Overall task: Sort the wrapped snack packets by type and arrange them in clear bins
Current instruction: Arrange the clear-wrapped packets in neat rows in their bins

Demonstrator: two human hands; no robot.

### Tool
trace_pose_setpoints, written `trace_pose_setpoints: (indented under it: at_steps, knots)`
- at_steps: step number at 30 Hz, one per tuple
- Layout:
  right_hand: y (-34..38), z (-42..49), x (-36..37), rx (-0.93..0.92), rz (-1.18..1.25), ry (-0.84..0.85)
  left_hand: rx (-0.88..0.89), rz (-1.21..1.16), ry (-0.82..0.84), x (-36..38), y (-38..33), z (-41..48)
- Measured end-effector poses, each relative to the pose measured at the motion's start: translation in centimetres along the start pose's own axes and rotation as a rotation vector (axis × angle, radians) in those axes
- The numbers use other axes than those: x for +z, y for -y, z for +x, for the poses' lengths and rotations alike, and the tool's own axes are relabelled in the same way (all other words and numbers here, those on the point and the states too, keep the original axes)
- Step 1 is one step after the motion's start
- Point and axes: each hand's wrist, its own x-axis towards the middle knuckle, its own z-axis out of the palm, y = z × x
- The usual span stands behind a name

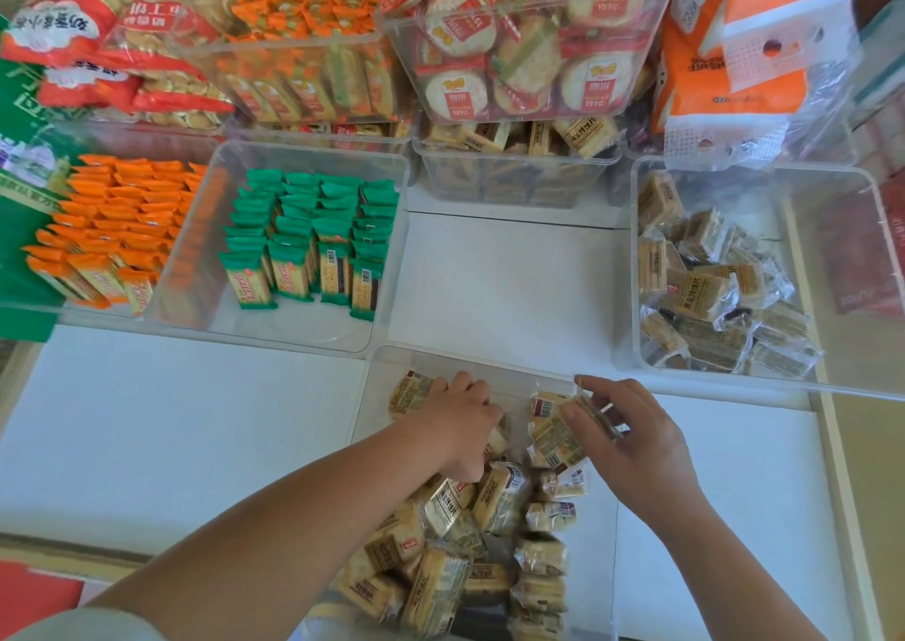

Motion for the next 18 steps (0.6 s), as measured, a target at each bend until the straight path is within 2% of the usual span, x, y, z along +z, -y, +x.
trace_pose_setpoints:
  at_steps: [5,9,13,18]
  knots:
    - [0.3,0.0,-0.4,0.100,0.112,0.040,0.094,-0.023,-0.004,-0.5,0.7,-1.1]
    - [1.4,0.3,-0.4,0.134,0.182,0.089,0.107,-0.220,-0.071,-0.1,1.0,-2.0]
    - [3.2,0.5,-0.5,0.186,0.325,0.107,0.145,-0.141,-0.258,0.7,0.6,-3.7]
    - [4.3,0.7,0.7,0.152,0.132,0.207,0.160,-0.172,-0.498,2.9,0.1,-6.9]
